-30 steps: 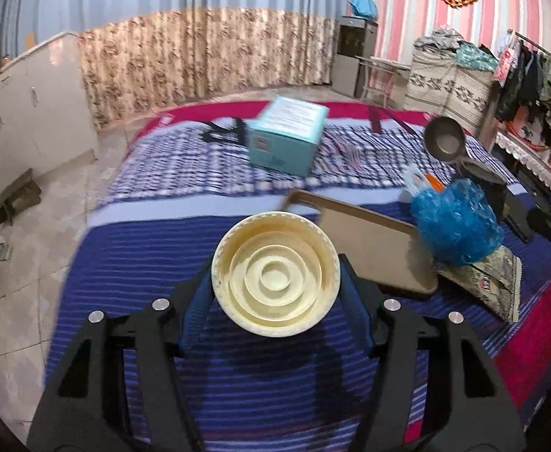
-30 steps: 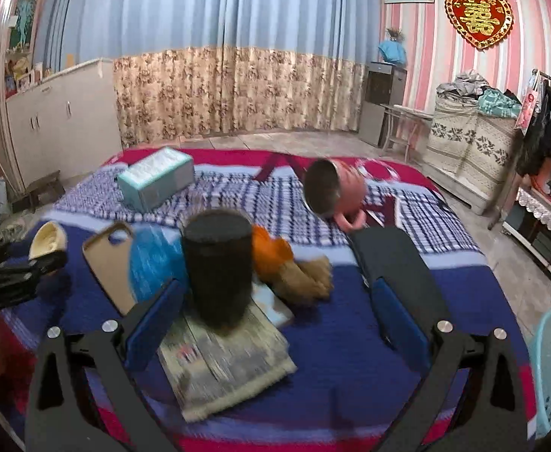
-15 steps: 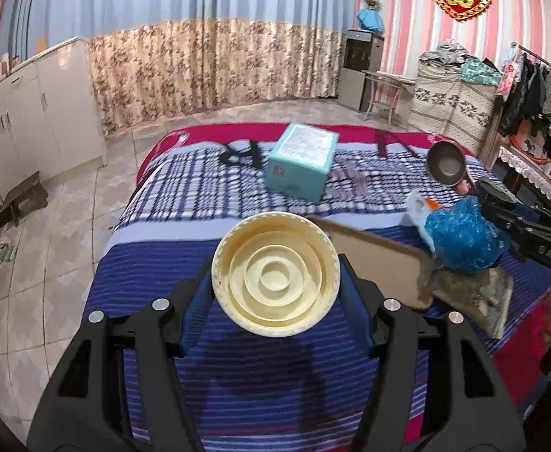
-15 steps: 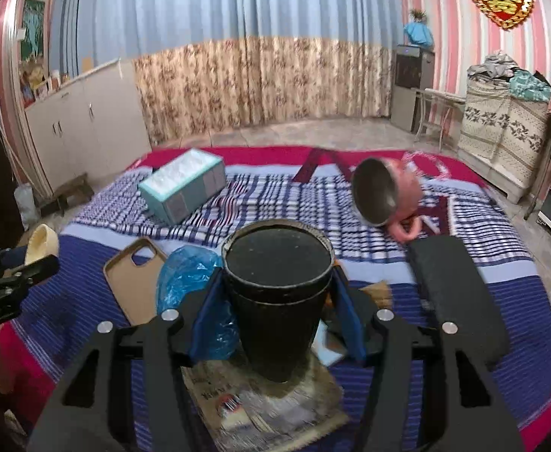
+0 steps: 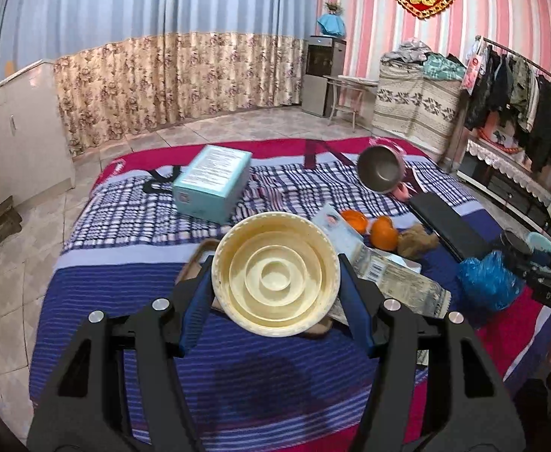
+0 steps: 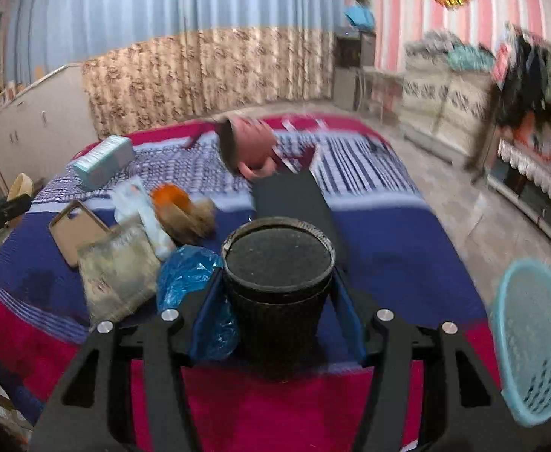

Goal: Collect trash
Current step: 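Carry the cream bowl and black cup over the basket with both tools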

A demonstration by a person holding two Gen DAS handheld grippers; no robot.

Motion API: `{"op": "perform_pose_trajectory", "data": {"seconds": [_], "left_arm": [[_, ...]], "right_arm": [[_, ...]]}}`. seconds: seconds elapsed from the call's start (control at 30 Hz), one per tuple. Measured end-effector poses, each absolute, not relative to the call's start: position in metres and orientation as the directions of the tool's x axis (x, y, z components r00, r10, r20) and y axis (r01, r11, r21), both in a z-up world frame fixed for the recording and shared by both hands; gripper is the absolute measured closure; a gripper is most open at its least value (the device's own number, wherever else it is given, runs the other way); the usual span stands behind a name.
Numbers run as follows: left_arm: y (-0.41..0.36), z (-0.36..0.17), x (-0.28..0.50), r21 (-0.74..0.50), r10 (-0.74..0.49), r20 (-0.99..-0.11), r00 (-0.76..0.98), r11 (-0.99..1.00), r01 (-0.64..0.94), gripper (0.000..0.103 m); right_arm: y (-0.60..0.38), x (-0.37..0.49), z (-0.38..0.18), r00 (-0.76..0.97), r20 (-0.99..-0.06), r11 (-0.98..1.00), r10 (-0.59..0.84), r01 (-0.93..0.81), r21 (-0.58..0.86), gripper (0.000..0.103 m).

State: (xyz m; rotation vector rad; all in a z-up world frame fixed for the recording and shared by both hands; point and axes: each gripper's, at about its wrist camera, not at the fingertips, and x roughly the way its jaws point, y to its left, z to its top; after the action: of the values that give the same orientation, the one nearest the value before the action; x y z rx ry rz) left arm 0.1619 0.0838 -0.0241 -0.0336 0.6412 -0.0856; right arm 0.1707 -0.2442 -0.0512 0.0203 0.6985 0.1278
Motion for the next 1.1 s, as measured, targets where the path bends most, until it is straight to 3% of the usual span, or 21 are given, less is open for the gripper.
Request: {"op": "perform_pose_trajectory", "data": {"seconds": [0.07, 0.1, 0.13, 0.5, 0.57, 0.6, 0.87, 1.1], "left_arm": [[0.080, -0.026, 0.161, -0.055, -0.091, -0.601, 0.794, 0.996, 0.073, 0.042], [0.078, -0.026, 0.161, -0.051, -0.091, -0.603, 0.792, 0.996, 0.075, 0.042], [0.078, -0.025, 0.161, -0.049, -0.090, -0.604, 0.792, 0.996, 0.076, 0.042], [0.076, -0.018, 0.159, -0.033, -0.085, -0.593, 0.801, 0.996, 0.081, 0.042], [0.075, -0.017, 0.160, -0.030, -0.085, -0.593, 0.801, 0.996, 0.084, 0.042], [0.074, -0.016, 0.160, -0.029, -0.086, -0.593, 0.801, 0.996, 0.086, 0.042], [0.058, -0.006, 0.165, -0.011, -0.100, -0.579, 0.810, 0.993, 0.114, 0.042], [0.010, 0.015, 0.174, -0.007, -0.157, -0.544, 0.824, 0.983, 0.183, 0.042]], "right_arm": [[-0.254, 0.171, -0.057, 0.750, -0.648, 0.991, 0.134, -0.102, 0.086, 0.042], [-0.258, 0.171, -0.058, 0.748, -0.649, 0.990, 0.139, -0.100, 0.097, 0.028], [-0.259, 0.169, -0.058, 0.756, -0.641, 0.991, 0.132, -0.091, 0.096, 0.023], [-0.254, 0.171, -0.048, 0.792, -0.590, 0.986, 0.155, -0.087, 0.142, 0.021], [-0.251, 0.174, -0.047, 0.793, -0.593, 0.989, 0.138, -0.076, 0.128, 0.027], [-0.248, 0.178, -0.047, 0.786, -0.603, 0.990, 0.134, -0.078, 0.117, 0.045], [-0.271, 0.177, -0.031, 0.818, -0.558, 0.986, 0.141, -0.064, 0.155, 0.046], [-0.336, 0.151, -0.004, 0.856, -0.517, 0.989, 0.008, 0.070, 0.130, 0.046]]}}
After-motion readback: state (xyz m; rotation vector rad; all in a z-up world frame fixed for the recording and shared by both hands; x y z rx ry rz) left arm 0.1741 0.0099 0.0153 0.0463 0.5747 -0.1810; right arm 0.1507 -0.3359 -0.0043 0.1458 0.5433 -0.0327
